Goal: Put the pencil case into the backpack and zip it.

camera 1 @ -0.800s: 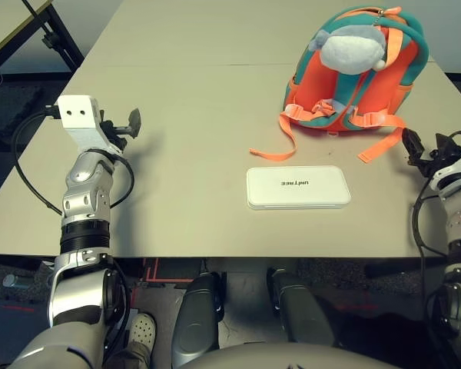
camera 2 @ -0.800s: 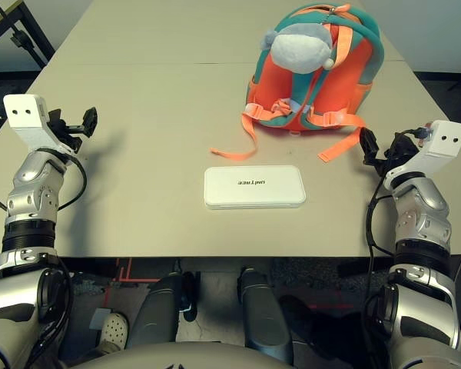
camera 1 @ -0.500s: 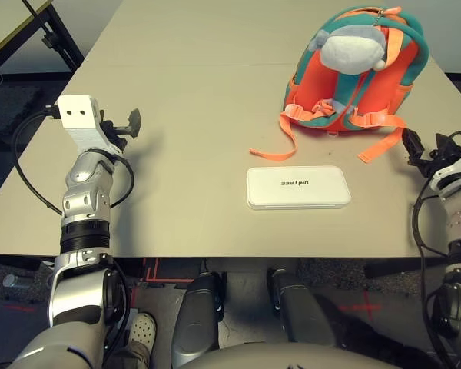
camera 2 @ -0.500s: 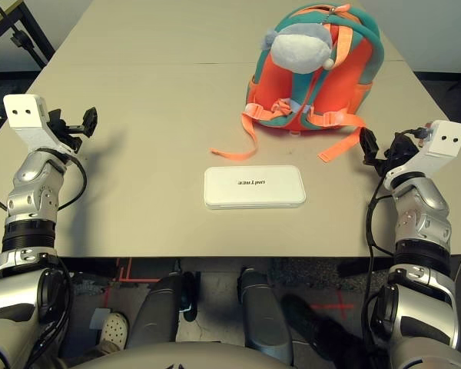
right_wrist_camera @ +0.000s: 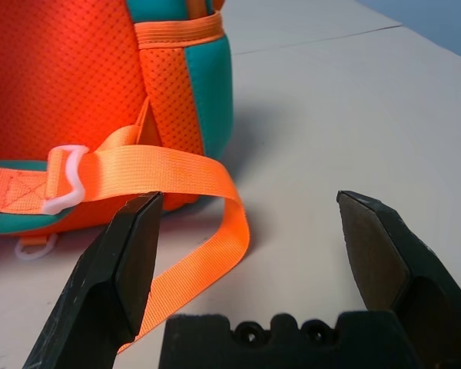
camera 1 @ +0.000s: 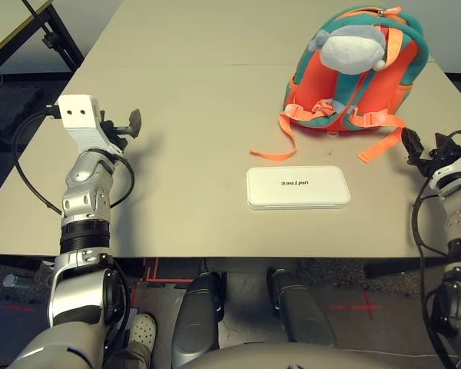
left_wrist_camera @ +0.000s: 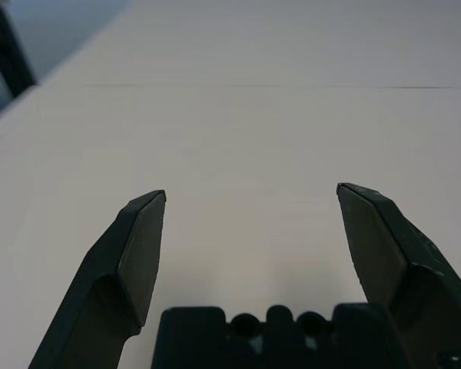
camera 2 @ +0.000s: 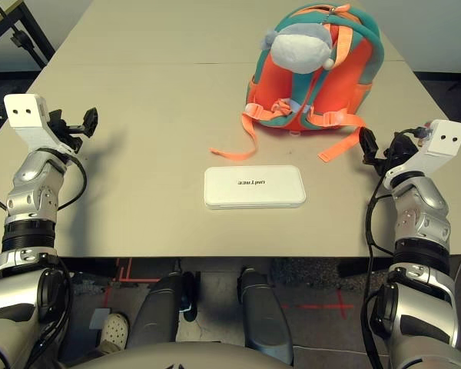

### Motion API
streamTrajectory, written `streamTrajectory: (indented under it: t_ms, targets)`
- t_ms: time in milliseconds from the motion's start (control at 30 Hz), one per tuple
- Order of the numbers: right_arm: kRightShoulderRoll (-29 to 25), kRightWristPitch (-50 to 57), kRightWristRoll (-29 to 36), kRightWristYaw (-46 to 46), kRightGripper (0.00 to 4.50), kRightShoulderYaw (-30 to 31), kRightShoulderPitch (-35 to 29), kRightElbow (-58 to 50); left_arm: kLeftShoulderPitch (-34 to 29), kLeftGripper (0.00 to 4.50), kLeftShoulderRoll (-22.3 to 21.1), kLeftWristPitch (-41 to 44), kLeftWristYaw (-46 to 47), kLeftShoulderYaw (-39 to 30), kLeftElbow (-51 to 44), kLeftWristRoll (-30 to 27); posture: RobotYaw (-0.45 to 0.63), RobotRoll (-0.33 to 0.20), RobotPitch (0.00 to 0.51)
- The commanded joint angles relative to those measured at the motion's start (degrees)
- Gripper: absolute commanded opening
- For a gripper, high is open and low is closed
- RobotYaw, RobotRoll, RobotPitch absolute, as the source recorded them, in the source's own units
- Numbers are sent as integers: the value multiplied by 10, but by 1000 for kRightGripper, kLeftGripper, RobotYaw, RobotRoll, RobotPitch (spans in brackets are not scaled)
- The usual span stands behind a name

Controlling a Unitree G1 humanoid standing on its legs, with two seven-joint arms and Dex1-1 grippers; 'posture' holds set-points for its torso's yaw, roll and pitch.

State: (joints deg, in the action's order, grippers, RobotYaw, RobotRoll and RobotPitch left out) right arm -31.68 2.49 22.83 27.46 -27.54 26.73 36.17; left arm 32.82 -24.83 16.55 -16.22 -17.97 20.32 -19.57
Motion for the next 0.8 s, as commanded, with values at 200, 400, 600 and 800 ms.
streamTrajectory:
  t_ms: [200, 400, 600, 800]
  targets:
    - [-11, 0, -18, 36, 4500, 32, -22, -34, 6, 4460, 4, 238, -56, 6, -113, -130, -84, 0, 167]
    - [-17, 14, -29, 61, 4500, 65, -39, -70, 8, 4460, 31, 413, -61, -19, -158, -256, -91, 0, 166]
    - [-18, 23, -34, 74, 4500, 81, -50, -88, 12, 4460, 52, 538, -65, -25, -148, -336, -98, 0, 166]
    - [-20, 28, -35, 76, 4500, 84, -58, -97, 20, 4460, 51, 638, -96, -19, -91, -370, -104, 0, 166]
